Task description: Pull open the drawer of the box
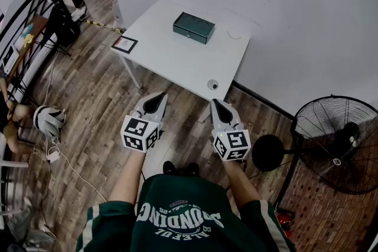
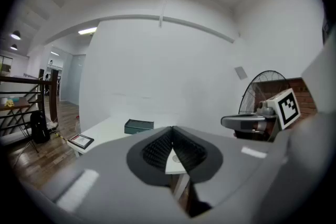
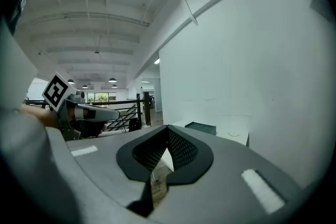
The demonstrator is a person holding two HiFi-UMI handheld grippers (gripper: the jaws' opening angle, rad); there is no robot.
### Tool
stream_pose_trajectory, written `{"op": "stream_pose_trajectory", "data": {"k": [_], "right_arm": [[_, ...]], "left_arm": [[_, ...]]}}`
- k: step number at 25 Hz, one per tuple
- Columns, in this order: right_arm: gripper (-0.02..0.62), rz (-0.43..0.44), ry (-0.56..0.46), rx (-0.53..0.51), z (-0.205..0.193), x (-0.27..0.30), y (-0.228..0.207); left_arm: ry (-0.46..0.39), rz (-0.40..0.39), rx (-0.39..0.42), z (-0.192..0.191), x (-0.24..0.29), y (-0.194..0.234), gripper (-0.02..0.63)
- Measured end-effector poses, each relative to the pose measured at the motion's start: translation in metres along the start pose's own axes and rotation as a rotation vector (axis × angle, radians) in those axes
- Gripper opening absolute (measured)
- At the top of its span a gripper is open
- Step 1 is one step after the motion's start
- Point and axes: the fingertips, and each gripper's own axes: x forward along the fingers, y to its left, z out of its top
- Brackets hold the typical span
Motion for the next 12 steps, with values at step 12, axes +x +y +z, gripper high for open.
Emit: {"op": "stream_pose_trajectory", "data": {"k": [12], "right_arm": [[0.002,-0.017,0.013,-0.046,-0.006,0.027,0.021]], "left_arm": [[0.000,-0.043,0.020,-0.005,0.000,0.027,0.052]]}}
